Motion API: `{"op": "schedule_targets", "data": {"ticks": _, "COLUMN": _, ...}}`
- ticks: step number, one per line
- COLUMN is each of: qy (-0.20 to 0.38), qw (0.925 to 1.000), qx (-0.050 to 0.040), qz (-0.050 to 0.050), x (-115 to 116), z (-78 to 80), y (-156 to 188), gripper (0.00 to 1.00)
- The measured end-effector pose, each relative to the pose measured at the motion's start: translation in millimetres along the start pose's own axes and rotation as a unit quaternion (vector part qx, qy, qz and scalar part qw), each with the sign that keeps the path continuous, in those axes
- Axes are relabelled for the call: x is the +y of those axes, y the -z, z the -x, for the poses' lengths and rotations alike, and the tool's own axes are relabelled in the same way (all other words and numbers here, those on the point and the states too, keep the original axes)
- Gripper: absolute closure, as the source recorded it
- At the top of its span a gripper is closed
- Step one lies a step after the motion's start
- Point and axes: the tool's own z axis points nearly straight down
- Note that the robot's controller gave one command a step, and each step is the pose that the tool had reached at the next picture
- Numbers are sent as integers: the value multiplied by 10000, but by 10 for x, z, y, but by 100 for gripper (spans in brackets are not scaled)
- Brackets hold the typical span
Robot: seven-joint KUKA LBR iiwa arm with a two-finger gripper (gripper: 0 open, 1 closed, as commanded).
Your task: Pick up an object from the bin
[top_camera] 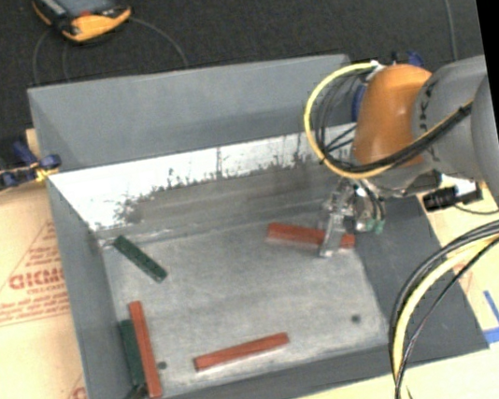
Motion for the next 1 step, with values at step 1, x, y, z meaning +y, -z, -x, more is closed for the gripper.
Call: {"op": "schedule_targets", "data": {"ticks": 1, "qy": 2, "qw": 10000, "qx": 19, "qz": -4, "x": -4, "z": -7, "y": 46, "gripper": 100}}
